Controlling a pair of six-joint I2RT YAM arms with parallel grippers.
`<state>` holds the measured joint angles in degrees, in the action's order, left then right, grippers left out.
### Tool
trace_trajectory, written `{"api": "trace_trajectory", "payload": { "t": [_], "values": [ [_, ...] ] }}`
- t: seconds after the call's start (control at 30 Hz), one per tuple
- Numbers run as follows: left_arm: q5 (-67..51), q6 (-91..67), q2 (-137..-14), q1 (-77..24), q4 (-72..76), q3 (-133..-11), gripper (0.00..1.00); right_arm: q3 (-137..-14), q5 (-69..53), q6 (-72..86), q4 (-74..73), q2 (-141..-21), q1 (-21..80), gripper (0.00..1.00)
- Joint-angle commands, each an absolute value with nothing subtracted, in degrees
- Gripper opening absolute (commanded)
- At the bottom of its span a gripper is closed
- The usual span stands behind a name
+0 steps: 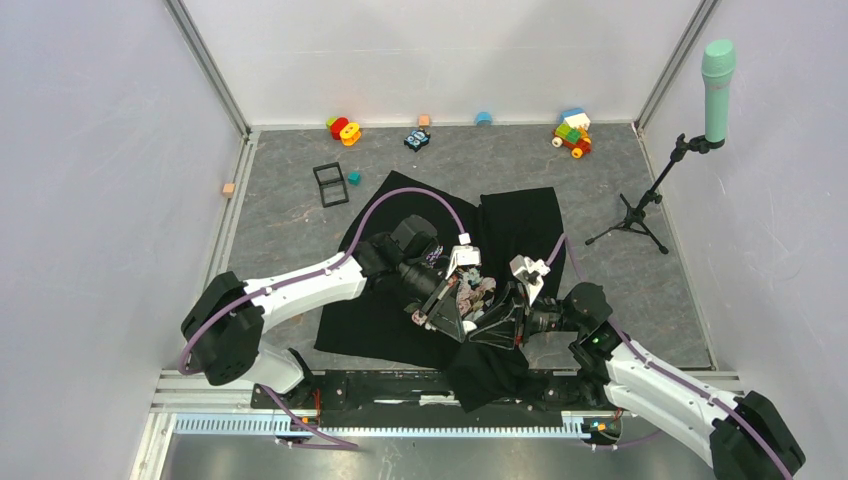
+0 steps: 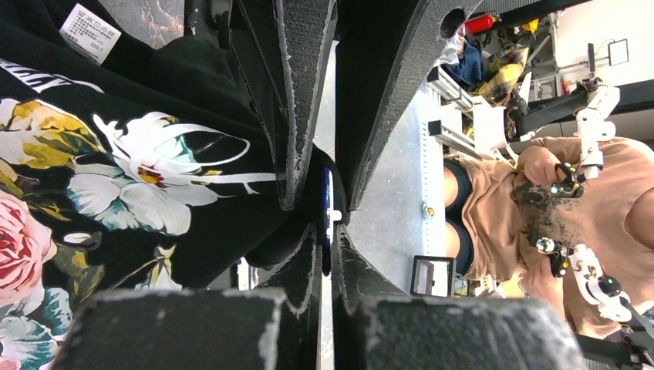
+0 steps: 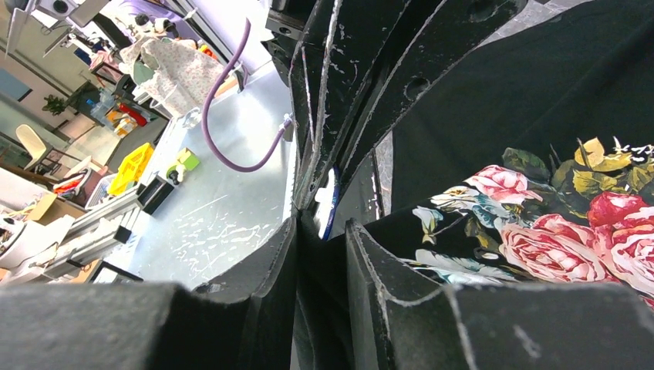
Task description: Pin the brooch onto the clothing
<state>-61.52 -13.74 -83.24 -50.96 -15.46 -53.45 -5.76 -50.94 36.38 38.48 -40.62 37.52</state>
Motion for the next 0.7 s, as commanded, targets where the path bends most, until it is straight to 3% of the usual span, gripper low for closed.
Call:
{"api": "trace_trajectory", "payload": {
  "t": [0.0,0.27,0.67],
  "values": [
    [-65.0,-11.6,-82.1,-51.2,-14.6,-54.4,0.02,-7.6,-47.2,35.3,37.8,-41.8,37.6,0.30],
    [-65.0,-11.6,-82.3,-51.3,-14.6,-54.2,0.02,-9.2,-45.9,35.3,35.8,-43.5,37.7,0.26],
    [-65.2,-11.7,-82.3,-51.6,-14.6,-54.2,0.02,-9.7,-45.0,36.0,36.1,-43.7,37.7,0.31]
  ]
}}
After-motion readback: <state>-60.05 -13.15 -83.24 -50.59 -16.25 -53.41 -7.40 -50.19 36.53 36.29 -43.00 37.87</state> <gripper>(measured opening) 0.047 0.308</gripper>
